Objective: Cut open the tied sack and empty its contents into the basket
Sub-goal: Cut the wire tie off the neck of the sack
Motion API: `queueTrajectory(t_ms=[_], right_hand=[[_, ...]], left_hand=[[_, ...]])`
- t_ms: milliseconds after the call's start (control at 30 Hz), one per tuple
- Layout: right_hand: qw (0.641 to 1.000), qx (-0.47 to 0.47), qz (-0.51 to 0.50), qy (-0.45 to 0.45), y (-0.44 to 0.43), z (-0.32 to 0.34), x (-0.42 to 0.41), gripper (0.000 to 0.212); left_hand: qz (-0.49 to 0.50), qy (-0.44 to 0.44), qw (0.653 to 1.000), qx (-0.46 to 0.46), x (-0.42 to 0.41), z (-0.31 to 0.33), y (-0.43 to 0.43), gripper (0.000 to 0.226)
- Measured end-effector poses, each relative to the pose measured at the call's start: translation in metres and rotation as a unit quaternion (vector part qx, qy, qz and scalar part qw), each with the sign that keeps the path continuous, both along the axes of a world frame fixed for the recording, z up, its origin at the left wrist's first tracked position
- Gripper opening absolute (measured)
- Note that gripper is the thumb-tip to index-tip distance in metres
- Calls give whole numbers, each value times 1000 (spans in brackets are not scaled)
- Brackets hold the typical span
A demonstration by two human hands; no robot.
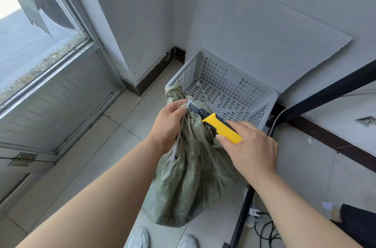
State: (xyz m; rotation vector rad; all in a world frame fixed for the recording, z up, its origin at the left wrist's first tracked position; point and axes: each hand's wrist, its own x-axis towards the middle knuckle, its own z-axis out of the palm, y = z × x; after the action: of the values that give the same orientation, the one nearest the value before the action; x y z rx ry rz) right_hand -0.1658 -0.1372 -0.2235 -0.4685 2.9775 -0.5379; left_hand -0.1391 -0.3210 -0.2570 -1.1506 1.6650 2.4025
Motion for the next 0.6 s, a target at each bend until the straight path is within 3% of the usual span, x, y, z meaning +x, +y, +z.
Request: queueTrajectory(t_ms=[67, 233, 333, 400, 500, 600], right_hand=[[1000, 3, 2, 1, 1, 2, -2, 39], [994, 52, 61, 78, -10, 8, -8, 37], [982, 105, 97, 127, -19, 9, -12, 34], [980, 119, 117, 108, -22, 12, -13, 35], [997, 45, 55, -7, -22, 14, -14, 40], [995, -30, 12, -92, -21, 12, -16, 41]], left_hand=[[-16, -5, 1000, -27, 2, -3, 0, 28], [3, -54, 978, -201, -2, -5, 3, 27], [15, -83, 971, -223, -4, -5, 1, 25], [25, -100, 980, -173, -3, -4, -3, 26], [49, -69, 996, 23, 0, 0, -7, 20], [53, -45, 996, 56, 3, 0, -8, 13]])
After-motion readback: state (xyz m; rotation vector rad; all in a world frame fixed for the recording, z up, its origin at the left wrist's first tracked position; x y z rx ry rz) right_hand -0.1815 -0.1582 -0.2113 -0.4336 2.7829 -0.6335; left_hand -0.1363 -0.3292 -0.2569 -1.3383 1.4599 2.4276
